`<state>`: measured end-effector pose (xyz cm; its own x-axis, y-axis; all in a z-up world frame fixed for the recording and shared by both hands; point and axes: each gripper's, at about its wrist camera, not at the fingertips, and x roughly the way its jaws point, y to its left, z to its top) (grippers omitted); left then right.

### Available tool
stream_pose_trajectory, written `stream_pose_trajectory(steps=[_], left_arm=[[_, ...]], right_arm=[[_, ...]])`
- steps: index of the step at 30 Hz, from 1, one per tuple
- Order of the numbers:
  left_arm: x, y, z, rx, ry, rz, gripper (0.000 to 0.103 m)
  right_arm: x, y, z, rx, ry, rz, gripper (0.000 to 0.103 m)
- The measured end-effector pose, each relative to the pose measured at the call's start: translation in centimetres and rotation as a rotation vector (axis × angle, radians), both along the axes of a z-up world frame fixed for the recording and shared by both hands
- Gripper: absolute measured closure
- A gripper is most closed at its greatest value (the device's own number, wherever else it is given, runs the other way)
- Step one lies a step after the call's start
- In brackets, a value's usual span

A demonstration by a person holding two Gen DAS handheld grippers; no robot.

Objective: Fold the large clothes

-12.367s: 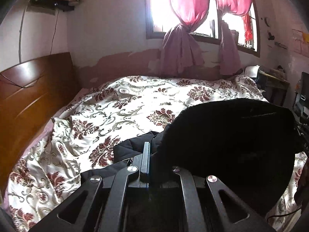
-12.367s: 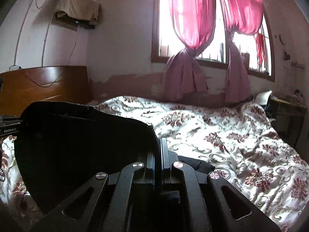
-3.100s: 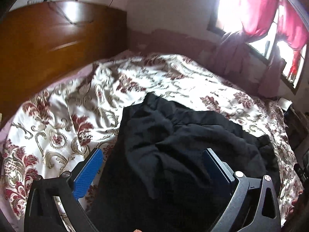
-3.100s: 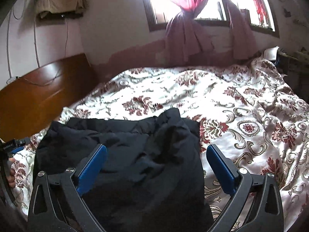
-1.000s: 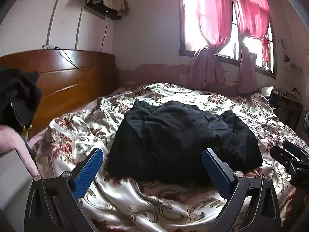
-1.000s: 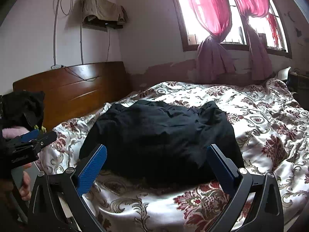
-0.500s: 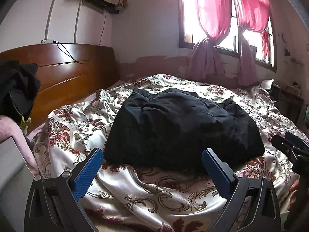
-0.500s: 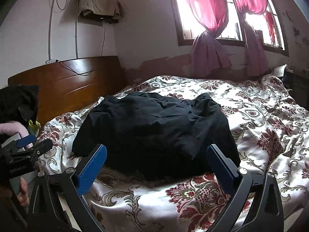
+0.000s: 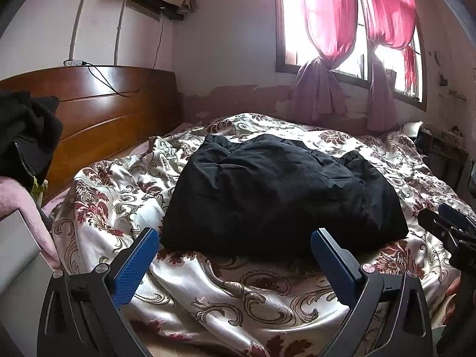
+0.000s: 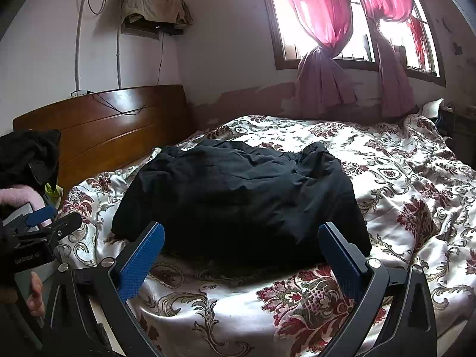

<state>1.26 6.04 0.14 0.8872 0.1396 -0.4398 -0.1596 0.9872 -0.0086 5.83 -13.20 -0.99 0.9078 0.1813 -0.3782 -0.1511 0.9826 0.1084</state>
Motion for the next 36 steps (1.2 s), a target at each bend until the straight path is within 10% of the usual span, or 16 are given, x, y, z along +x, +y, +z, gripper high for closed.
stream_pose_trajectory(steps=[36], left_arm=[[0.03,-0.09,-0.02,0.003,0.003,-0.002,0.000]], right_arm=[[-0.18,-0.06,-0.18,0.002,0.003,-0.002,0.001]])
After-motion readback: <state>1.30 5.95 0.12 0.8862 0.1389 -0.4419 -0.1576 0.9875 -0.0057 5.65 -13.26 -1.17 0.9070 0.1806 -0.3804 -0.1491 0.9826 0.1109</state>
